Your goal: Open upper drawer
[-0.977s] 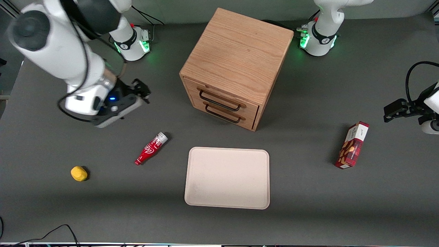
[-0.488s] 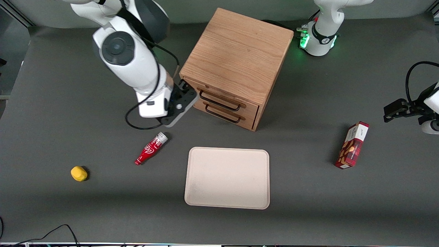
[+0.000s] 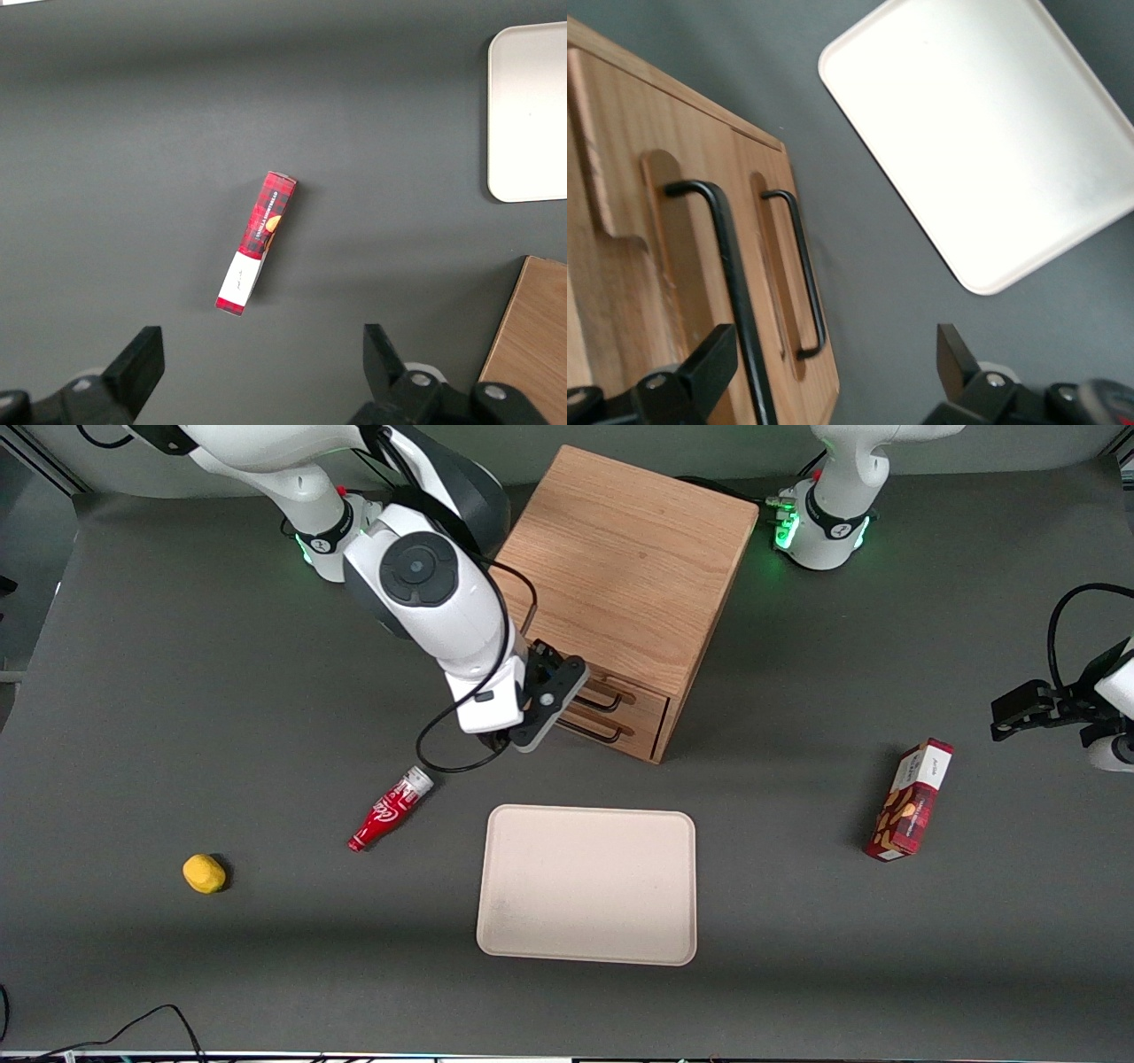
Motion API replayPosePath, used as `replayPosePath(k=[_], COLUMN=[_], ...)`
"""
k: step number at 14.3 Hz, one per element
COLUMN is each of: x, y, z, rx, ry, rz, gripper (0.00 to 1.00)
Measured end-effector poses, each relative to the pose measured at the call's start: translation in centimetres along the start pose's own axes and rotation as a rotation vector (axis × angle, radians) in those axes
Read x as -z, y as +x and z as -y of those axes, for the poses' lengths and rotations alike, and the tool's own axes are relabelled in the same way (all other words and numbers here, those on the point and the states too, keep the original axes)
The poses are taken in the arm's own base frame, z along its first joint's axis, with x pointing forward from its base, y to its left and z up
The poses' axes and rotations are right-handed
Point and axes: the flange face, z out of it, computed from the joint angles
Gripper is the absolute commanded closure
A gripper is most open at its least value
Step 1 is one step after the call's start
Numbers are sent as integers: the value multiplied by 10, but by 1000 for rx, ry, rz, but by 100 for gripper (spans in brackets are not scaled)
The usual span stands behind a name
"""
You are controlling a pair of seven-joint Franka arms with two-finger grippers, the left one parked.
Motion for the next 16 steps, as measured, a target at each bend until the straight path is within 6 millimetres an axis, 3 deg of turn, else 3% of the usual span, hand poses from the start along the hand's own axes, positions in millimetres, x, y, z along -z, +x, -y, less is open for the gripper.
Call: replayPosePath(k=[5, 10, 13, 16], x=[-41, -59, -56, -52], y=[5, 0, -1, -1], z=[11, 9, -6, -37], rx=[33, 95, 158, 184], ry=[15, 16, -24, -80], rz=[-58, -56, -61, -66], gripper=[0, 0, 0, 0])
